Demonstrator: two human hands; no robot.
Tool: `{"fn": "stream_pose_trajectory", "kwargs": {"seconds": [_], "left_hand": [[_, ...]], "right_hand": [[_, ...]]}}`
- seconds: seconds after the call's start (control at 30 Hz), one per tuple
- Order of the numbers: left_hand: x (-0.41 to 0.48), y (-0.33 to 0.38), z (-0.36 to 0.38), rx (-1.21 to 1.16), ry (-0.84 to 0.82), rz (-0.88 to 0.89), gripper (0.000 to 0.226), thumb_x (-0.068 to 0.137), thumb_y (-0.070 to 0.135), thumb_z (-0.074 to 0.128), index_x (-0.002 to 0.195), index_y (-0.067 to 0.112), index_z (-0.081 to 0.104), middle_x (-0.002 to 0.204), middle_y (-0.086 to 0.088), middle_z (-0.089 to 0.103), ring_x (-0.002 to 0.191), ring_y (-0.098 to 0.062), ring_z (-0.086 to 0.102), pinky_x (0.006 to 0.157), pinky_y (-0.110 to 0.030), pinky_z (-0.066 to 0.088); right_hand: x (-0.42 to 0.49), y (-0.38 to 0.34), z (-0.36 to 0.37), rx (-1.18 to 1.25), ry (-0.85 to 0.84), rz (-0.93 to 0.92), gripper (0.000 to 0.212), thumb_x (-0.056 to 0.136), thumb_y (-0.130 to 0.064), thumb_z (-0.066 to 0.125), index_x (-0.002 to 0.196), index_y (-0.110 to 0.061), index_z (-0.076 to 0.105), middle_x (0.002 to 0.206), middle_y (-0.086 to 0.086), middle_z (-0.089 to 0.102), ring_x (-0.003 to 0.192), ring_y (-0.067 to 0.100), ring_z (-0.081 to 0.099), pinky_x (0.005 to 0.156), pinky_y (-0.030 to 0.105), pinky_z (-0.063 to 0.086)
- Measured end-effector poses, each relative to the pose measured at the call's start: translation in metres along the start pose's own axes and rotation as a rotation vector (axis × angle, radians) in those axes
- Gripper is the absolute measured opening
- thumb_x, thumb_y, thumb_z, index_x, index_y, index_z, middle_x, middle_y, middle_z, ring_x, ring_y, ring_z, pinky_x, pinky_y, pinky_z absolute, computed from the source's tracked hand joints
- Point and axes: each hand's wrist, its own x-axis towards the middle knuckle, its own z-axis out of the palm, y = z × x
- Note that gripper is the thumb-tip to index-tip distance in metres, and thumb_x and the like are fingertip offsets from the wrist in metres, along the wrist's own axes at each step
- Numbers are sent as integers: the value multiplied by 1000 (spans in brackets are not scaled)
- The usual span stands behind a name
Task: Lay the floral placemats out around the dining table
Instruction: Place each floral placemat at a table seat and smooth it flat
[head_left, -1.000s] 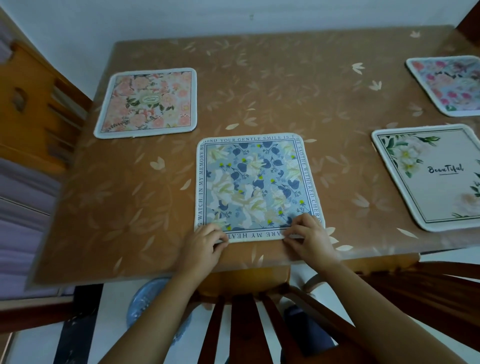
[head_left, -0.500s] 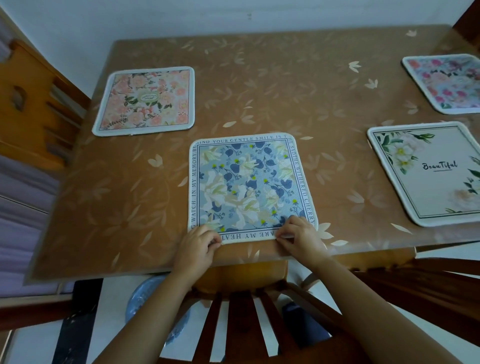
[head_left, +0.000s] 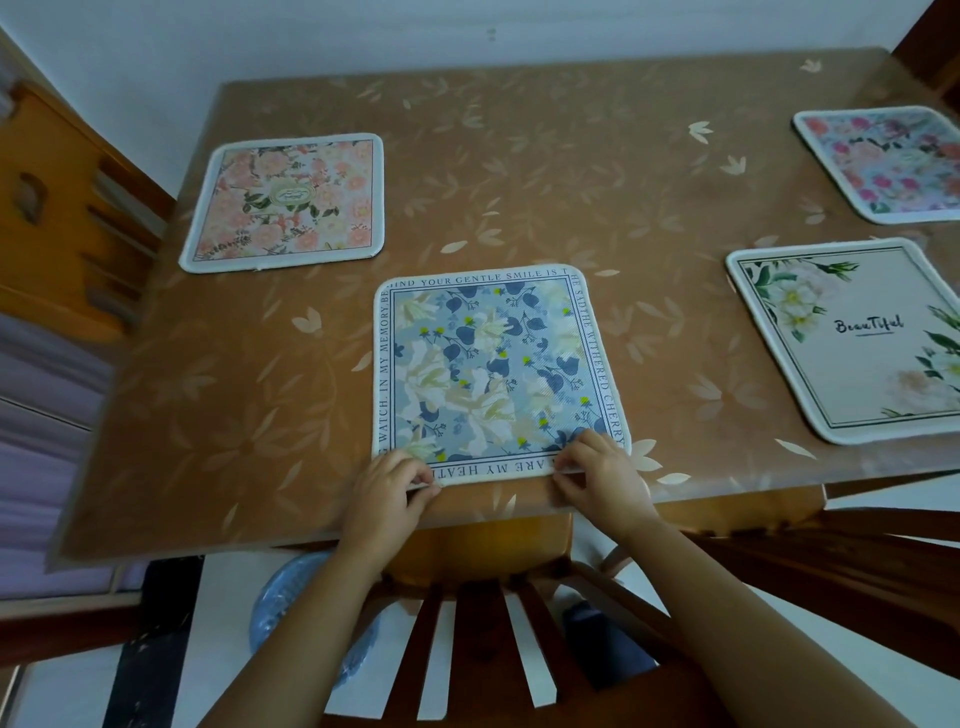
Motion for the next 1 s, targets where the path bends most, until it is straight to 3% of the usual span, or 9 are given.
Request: {"fn": "stream_pose_trajectory", "kwargs": {"seconds": [0.13, 0.37, 0.7, 0.8, 0.87, 0.9, 1.0], "left_hand": [[-2, 0, 0, 4, 2, -6, 11, 74, 15, 73, 74, 14, 62, 82, 0, 58, 81, -12, 47, 69, -25, 35], [-2, 2, 0, 16, 6, -20, 11, 75, 15, 73, 74, 13, 61, 82, 0, 57, 81, -14, 48, 70, -26, 36], [-4, 1, 1, 24, 5, -12, 12, 75, 16, 72, 77, 10, 62, 85, -4, 58, 85, -22, 53, 73, -27, 39], [-6, -1, 3, 83, 49, 11, 23, 73, 21, 74, 91, 10, 64, 99, -9, 58, 97, -28, 53, 82, -33, 40], [-4, -4, 6, 122, 12, 2, 39, 80, 31, 66, 115, 14, 58, 129, -9, 50, 123, -28, 40, 99, -43, 33], [-3, -6, 8, 150, -45, -4, 48, 85, 38, 58, 127, 19, 48, 144, -5, 35, 135, -25, 23, 107, -47, 21], [3, -10, 16, 339, -197, 6, 64, 88, 60, 24, 141, 32, 3, 151, 6, -10, 137, -15, -18, 108, -49, -8]], "right_hand": [[-3, -3, 3, -2, 32, 18, 7, 81, -14, 63, 83, -8, 63, 91, 8, 58, 88, 25, 50, 72, 34, 42], [-5, -4, 2, 27, 44, 22, 5, 79, -12, 65, 80, -7, 63, 89, 9, 58, 86, 27, 50, 71, 43, 47], [-3, -5, 2, 21, 35, 36, 6, 79, -12, 65, 81, -7, 64, 89, 9, 59, 88, 27, 50, 71, 43, 47], [-5, -5, 2, 12, 47, 32, 9, 78, -14, 66, 84, -8, 63, 91, 9, 58, 89, 27, 51, 71, 41, 47], [-6, -5, 3, -9, 62, 24, 18, 79, -21, 66, 93, -11, 63, 97, 8, 56, 94, 26, 50, 76, 39, 46], [-5, -4, 4, -27, 59, 18, 25, 80, -26, 65, 102, -14, 61, 104, 8, 55, 100, 26, 48, 83, 39, 44], [4, -1, 11, -144, -52, -20, 49, 88, -41, 52, 132, -25, 40, 143, 6, 35, 134, 26, 24, 110, 44, 20]]}}
